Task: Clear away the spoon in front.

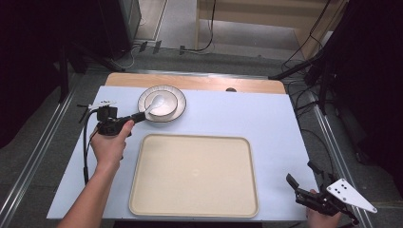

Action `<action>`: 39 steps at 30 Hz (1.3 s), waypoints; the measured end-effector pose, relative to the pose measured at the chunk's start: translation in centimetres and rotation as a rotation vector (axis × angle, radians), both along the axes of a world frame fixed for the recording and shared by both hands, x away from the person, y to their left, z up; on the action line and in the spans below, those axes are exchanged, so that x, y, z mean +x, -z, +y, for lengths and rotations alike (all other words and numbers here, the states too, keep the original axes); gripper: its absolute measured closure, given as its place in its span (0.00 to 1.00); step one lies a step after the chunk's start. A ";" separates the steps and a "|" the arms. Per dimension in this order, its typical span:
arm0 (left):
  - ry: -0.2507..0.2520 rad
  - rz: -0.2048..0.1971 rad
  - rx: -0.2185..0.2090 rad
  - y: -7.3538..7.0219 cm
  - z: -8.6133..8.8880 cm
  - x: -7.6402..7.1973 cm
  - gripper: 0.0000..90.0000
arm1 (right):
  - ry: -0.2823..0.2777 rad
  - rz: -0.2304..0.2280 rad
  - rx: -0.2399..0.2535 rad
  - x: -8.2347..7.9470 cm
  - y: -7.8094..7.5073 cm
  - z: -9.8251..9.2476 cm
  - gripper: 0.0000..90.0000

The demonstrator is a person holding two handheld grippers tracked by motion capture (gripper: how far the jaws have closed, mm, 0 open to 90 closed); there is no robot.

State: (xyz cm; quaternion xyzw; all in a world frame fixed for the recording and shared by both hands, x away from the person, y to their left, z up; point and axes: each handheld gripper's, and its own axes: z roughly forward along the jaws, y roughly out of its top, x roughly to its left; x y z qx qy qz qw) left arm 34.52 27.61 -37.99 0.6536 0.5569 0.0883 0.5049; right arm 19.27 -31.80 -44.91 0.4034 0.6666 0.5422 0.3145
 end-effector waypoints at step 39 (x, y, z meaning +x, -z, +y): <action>-0.004 -0.081 -0.024 1.0 0.3 -8.9 0.97 | -0.002 -0.016 -0.016 -0.2 -0.2 0.5 0.15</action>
